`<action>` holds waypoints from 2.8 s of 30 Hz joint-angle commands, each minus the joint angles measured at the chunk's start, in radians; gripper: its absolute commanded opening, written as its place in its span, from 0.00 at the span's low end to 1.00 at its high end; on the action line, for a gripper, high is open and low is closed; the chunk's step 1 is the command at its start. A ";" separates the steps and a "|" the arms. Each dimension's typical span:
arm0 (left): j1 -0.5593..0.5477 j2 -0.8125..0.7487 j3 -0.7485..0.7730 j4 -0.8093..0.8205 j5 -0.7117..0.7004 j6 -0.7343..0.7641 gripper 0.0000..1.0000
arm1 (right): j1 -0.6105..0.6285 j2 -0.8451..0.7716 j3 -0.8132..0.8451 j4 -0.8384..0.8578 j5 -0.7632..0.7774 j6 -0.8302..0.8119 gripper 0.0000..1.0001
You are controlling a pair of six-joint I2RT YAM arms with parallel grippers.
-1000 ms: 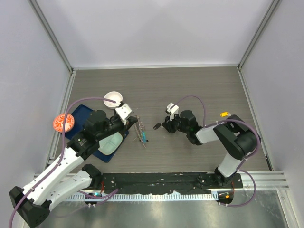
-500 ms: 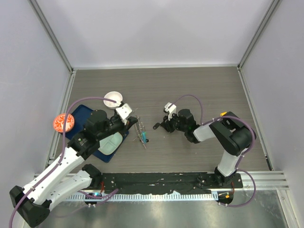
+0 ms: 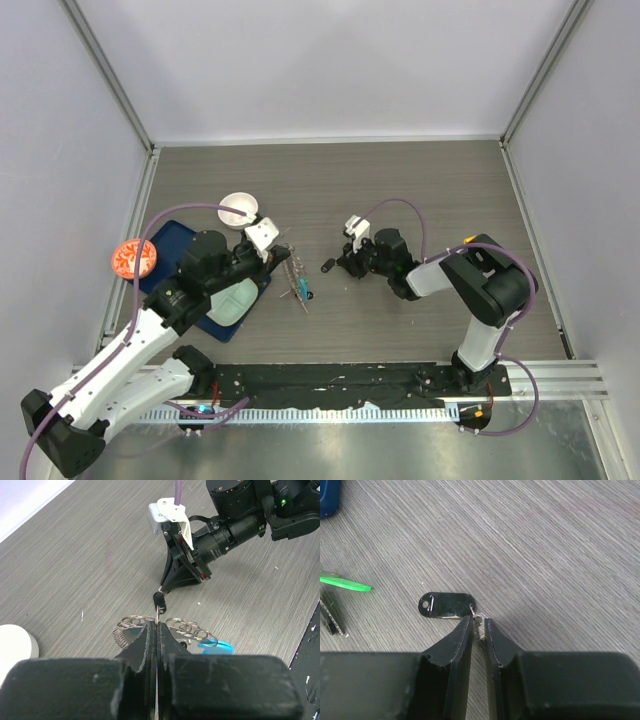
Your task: Put the keys on the keyring
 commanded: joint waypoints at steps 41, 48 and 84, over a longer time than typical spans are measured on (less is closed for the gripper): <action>-0.005 -0.008 0.008 0.051 0.001 0.017 0.00 | -0.004 -0.163 0.050 -0.194 -0.009 -0.054 0.01; -0.005 -0.010 0.011 0.051 0.013 0.017 0.00 | -0.004 -0.314 0.066 -0.362 0.034 -0.069 0.01; -0.005 -0.013 0.047 -0.004 0.299 0.102 0.00 | -0.004 -0.858 0.109 -0.699 -0.260 -0.041 0.01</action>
